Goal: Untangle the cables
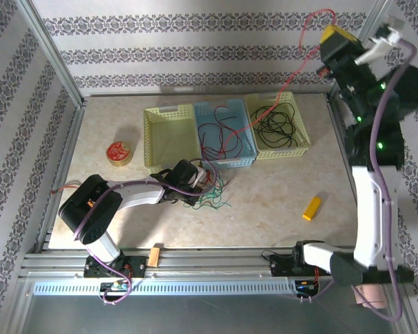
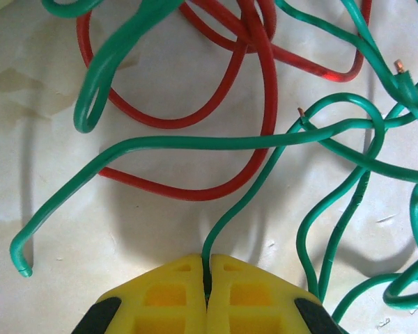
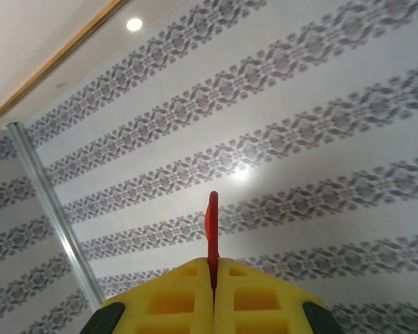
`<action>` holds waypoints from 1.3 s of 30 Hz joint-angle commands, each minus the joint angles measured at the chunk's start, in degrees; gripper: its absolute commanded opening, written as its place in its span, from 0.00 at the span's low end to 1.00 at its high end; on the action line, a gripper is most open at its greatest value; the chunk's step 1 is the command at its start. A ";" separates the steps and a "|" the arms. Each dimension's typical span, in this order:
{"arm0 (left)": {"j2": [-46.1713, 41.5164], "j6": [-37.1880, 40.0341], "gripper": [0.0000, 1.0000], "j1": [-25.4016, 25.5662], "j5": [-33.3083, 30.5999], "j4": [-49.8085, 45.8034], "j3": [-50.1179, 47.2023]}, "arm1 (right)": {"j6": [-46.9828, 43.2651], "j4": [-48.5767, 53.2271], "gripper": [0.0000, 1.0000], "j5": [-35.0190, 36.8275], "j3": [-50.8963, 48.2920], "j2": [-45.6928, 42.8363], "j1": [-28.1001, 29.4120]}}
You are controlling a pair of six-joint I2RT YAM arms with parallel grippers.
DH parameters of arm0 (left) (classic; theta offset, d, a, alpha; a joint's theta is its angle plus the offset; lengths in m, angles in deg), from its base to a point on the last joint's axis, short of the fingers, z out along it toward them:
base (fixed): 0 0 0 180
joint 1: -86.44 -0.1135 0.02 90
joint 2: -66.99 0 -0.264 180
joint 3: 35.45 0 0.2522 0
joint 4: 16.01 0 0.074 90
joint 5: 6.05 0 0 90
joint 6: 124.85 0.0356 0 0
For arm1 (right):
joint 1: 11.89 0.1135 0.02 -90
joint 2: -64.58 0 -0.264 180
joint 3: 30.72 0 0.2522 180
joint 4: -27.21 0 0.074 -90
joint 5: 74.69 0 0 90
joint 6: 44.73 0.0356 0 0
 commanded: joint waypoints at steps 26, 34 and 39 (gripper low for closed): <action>-2.39 -1.08 0.00 0.24 -2.64 -4.22 -0.23 | -10.79 10.11 0.00 16.28 -12.13 32.95 19.00; -2.45 -1.45 0.00 0.24 -2.75 -4.59 0.24 | -7.91 11.05 0.57 17.73 -15.01 33.58 20.65; -2.54 -1.28 0.00 0.24 -2.66 -4.46 0.36 | -9.51 8.32 0.60 19.25 -19.03 26.37 20.61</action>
